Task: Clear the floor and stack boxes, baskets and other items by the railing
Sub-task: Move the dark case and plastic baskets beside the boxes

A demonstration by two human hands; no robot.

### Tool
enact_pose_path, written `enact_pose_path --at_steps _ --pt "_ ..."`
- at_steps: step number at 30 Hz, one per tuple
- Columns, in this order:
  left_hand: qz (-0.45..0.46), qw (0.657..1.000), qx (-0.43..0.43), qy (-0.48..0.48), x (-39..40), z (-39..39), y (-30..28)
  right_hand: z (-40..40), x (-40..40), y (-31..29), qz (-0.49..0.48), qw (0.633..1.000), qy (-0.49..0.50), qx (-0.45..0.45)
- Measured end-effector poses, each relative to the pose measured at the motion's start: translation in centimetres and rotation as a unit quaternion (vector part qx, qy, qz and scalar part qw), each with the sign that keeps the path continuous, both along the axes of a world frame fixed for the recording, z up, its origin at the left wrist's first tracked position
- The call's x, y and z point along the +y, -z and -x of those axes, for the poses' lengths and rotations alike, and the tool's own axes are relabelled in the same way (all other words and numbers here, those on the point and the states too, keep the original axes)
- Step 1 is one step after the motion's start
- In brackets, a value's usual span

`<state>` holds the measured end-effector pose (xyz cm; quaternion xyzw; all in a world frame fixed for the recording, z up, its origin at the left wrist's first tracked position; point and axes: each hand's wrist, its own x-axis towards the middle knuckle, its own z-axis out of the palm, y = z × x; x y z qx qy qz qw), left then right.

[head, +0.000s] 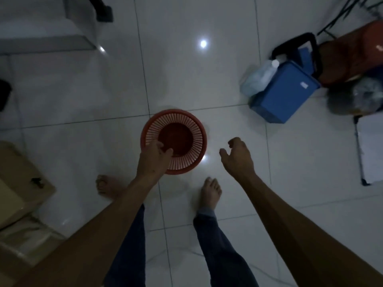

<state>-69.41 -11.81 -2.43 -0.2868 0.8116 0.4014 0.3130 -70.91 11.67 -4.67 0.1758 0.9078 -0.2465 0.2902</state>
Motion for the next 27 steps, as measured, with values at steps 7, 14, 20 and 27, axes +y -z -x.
enact_pose_path --at_steps 7,14,20,27 --pt "-0.001 0.996 -0.046 0.076 4.2 -2.0 3.5 -1.3 -1.5 6.3 0.104 0.988 0.007 -0.111" --pt "-0.027 0.996 -0.072 0.051 0.4 -6.3 5.1 -2.2 -6.5 10.1 0.2 0.946 0.217 -0.137" --pt "-0.006 0.995 -0.04 -0.093 -4.5 -9.1 5.5 -2.9 -11.5 8.9 0.315 0.909 0.196 -0.188" --pt "0.058 0.972 0.09 -0.208 -13.1 -10.9 5.5 -2.0 -21.0 8.2 0.354 0.896 0.157 -0.22"
